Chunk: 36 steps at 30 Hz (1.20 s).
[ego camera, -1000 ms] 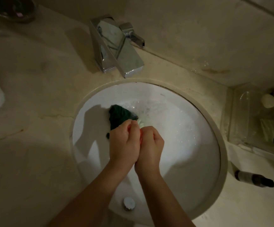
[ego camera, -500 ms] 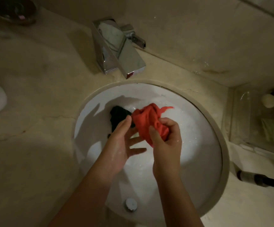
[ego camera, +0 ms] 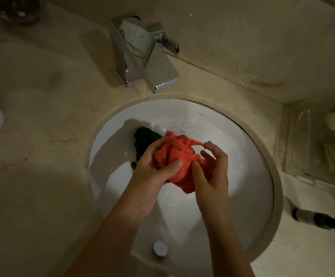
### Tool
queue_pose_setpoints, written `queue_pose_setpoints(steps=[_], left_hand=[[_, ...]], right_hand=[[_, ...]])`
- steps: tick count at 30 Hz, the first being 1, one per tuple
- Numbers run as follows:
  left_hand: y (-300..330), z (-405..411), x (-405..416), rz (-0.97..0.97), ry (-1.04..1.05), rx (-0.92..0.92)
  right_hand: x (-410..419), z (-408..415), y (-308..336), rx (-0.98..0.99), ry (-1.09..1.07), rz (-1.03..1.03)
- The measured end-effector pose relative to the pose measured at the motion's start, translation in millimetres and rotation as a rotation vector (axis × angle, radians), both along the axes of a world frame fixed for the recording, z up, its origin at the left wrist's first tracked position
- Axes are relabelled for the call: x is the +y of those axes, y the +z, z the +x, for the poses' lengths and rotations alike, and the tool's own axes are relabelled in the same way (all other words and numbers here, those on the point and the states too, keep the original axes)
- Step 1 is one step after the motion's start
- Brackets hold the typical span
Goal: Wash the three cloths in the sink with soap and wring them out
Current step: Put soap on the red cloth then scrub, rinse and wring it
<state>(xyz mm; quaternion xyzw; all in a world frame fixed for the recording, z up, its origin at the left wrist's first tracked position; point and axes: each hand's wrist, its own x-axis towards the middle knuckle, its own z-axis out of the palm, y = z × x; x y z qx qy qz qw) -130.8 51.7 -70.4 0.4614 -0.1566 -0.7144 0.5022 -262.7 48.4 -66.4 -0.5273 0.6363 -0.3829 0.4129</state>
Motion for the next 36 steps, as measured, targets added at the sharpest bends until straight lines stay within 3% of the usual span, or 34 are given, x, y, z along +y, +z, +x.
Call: queue_pose_setpoints(steps=[3, 8, 12, 14, 17, 21, 24, 27, 31, 36], left_hand=[[7, -14, 1, -0.016, 0.000, -0.186], [17, -34, 8, -0.102, 0.099, -0.740], [4, -25, 5, -0.227, 0.069, -0.959], [4, -26, 0, -0.077, 0.149, -0.837], [11, -26, -6, 0.164, 0.240, -0.489], [12, -14, -10, 0.227, 0.143, -0.265], [10, -3, -5, 0.332, 0.043, -0.091], [7, 5, 1, 0.377, -0.048, 0.156], [4, 9, 4, 0.308, -0.010, 0.173], [6, -2, 8, 0.221, 0.044, 0.052]], right_hand=[[4, 13, 1, -0.064, -0.011, -0.084], [-5, 39, 5, -0.311, -0.088, 0.254], [-9, 48, 4, -0.418, -0.170, 0.360], [-11, 51, 4, -0.457, -0.214, 0.417], [-20, 54, 9, -0.442, -0.191, 0.450], [-31, 41, 10, -0.312, -0.230, 0.309], [-20, 28, 5, -0.323, -0.213, 0.100], [-2, 19, -4, -0.385, -0.104, 0.015], [16, 8, -6, -0.461, -0.029, 0.018], [26, 4, -1, -0.266, -0.034, 0.010]])
